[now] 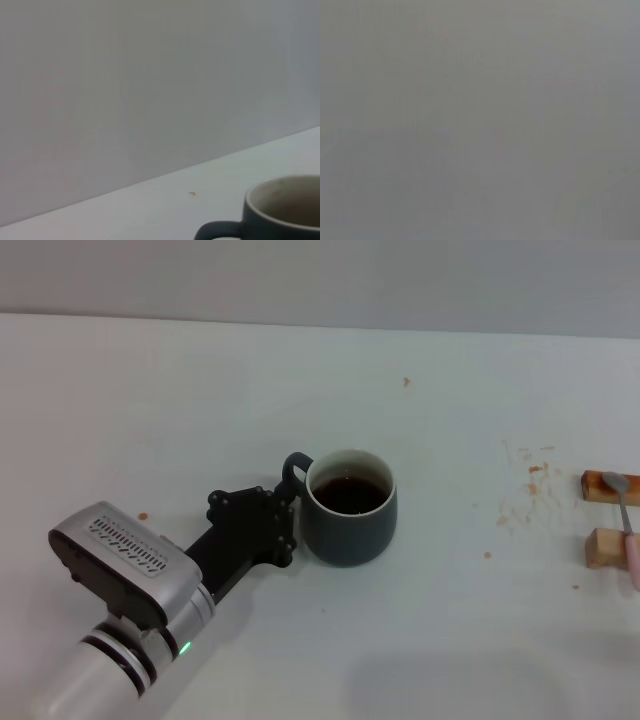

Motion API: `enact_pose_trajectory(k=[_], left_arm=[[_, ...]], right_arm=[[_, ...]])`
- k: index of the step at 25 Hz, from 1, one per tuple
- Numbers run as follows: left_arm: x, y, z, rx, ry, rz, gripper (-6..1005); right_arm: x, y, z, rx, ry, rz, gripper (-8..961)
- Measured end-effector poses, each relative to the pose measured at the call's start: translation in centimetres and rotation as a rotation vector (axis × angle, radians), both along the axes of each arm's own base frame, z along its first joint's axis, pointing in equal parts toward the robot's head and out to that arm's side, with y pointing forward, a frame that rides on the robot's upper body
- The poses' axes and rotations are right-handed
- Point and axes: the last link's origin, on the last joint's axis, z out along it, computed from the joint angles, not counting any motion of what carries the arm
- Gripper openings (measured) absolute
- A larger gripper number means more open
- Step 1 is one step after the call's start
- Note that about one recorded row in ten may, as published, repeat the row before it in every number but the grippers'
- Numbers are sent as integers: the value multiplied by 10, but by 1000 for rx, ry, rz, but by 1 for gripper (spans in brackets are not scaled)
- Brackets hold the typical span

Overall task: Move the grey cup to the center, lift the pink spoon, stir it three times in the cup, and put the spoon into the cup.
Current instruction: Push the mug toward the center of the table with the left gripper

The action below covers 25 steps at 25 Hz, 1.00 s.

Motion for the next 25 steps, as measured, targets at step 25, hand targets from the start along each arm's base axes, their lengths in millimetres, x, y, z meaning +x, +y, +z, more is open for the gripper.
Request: enact_pose_trajectory(k=[25], left_arm=[[21, -13, -19, -96, -6, -79, -2]], right_arm=[[0, 0, -3, -15, 4, -2, 770]])
